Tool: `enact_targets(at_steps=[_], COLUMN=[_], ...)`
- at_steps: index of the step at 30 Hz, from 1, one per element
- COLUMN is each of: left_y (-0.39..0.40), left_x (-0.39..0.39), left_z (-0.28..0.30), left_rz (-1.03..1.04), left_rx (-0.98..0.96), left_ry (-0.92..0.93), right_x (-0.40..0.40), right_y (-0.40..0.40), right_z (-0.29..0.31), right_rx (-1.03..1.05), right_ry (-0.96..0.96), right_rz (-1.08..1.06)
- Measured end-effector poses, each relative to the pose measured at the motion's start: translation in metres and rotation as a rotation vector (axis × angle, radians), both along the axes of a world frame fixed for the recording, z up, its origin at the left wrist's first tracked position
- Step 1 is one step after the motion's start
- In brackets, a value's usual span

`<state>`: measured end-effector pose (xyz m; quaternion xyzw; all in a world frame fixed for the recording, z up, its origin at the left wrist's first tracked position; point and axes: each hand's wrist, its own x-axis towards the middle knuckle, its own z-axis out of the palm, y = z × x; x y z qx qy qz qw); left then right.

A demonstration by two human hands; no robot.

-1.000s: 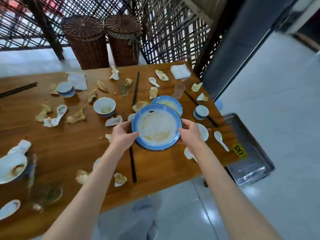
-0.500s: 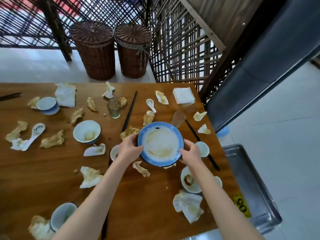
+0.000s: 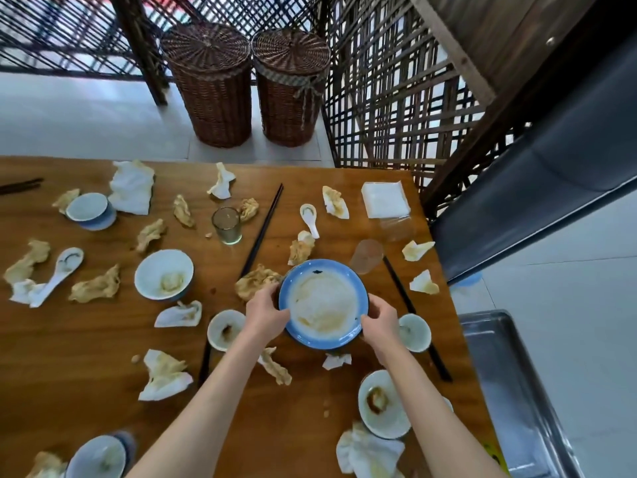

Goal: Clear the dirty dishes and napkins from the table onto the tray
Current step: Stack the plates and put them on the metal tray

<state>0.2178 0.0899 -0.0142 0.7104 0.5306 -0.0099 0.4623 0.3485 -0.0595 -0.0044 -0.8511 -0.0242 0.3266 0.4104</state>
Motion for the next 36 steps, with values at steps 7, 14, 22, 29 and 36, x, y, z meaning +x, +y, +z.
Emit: enact_targets(at_steps=[7, 14, 22, 29, 36], left_y=[-0.004, -0.005, -0.007, -0.008, -0.003], left_x=[0.001, 0.001, 0.002, 0.002, 0.003], left_z=[-0.002, -0.006, -0.008, -0.007, -0.011], left_rz=[0.007, 0.023, 0.037, 0.043, 0.094], left_rx=[0.009, 0.009, 0.014, 0.017, -0.167], left_ry=[-0.002, -0.007, 0.011, 0.006, -0.028], right_x=[0.002, 0.002, -0.003, -0.005, 0.002], right_y=[0.000, 0.005, 0.012, 0.011, 0.004], right_z=[-0.004, 0.001, 0.010, 0.011, 0.000], right_rx=[-0.056, -0.147, -0.229, -0.212, -0.067], right_ry=[-0.014, -0.077, -0.138, -0.142, -0.024], right_rz=[0.020, 0.031, 0.039, -0.019, -0.054])
